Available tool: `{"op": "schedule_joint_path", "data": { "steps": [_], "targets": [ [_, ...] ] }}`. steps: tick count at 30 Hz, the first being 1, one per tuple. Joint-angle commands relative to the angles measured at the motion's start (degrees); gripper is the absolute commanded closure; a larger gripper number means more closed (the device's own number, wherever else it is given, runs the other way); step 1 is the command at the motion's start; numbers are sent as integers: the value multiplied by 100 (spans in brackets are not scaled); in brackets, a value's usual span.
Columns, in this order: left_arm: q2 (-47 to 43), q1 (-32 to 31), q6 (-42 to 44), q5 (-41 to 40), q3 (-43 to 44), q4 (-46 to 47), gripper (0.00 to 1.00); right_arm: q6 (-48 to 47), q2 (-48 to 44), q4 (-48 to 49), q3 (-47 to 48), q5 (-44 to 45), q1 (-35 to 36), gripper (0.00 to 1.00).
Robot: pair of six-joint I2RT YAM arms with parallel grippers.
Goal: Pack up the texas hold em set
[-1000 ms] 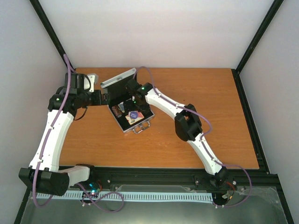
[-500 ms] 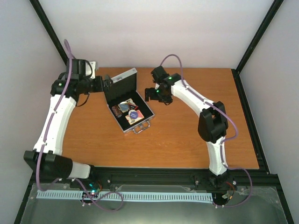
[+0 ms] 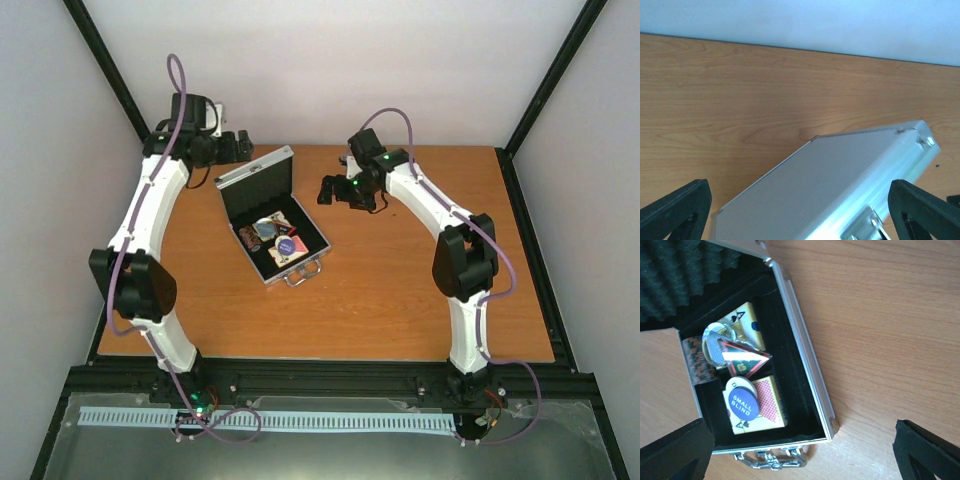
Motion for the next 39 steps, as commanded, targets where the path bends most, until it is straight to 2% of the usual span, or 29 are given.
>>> {"op": "schedule_joint_path", "data": {
  "steps": [1,8,11,13,20,25,39],
  "targets": [
    [529,-9,38,150,487,468,0,-459,-15,-15,35,-509,-111,0],
    [1341,-9,-52,843,1305,475,0,-827,-369,136,-643,-1289,-296,0],
    [1401,-11,-242,1174,1313,563,0,-972,-651,374,-1099,-1936,-365,0],
    [1370,-13,-307,1329,1243,576,0,-1018,-808,410,-1318,-1987,-380,0],
    [932,-16,-490,1909,134,949,0,-921,-1013,582,-1994,-1873,-584,0],
    [555,-10,-593,2122,-585,1164,0,-1019,-1110,523,-2100,-1812,-682,0],
    [24,-10,-801,2510,-1289,1226,0,-1056,-1344,624,-2634,-1889,-734,0]
  ]
}}
